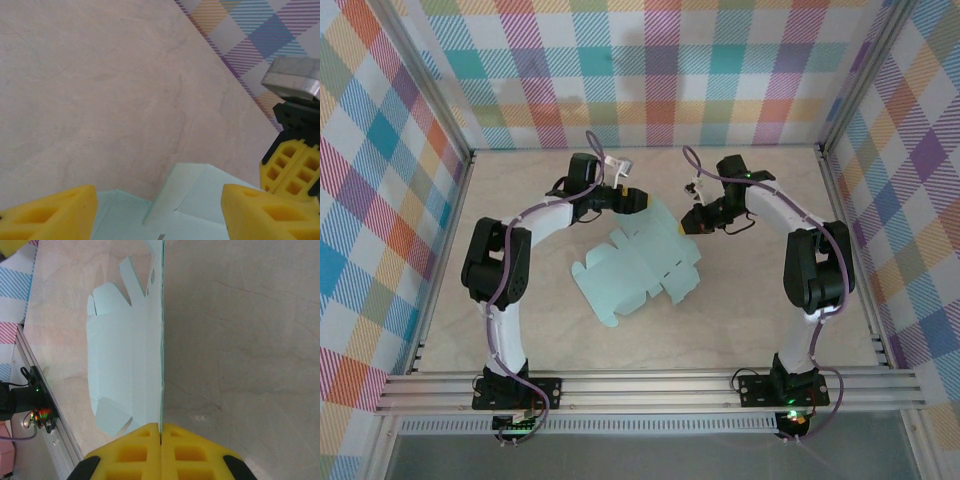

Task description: Fold the paper box

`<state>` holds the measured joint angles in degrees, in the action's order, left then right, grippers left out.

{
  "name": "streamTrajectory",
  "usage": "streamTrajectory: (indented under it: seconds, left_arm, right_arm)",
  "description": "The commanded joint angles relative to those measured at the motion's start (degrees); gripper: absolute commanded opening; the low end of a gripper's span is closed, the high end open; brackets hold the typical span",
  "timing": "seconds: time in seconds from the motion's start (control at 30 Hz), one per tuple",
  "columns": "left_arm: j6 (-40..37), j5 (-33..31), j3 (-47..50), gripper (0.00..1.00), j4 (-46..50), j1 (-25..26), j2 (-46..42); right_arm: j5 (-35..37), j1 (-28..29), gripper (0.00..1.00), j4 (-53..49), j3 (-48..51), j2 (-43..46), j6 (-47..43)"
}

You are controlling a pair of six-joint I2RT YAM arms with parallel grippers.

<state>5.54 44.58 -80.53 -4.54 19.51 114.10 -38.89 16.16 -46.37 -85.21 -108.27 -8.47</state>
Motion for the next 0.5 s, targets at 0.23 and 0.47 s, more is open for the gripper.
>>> streamTrajectory:
  seconds: [0.23,0.47]
  left_arm:
    - [-2.2,7.6,-3.1,0.27,-0.1,0.9,2.4]
    - [-6.1,9.2,-3.3,0.15,2.8,1.5,2.6]
  right_arm:
    - [-4.6,0.2,0.0,-2.8,-1.4,-0.2,-2.0]
    - [-4.4,0.1,0.0,-2.9,-1.5,-0.5,-1.9]
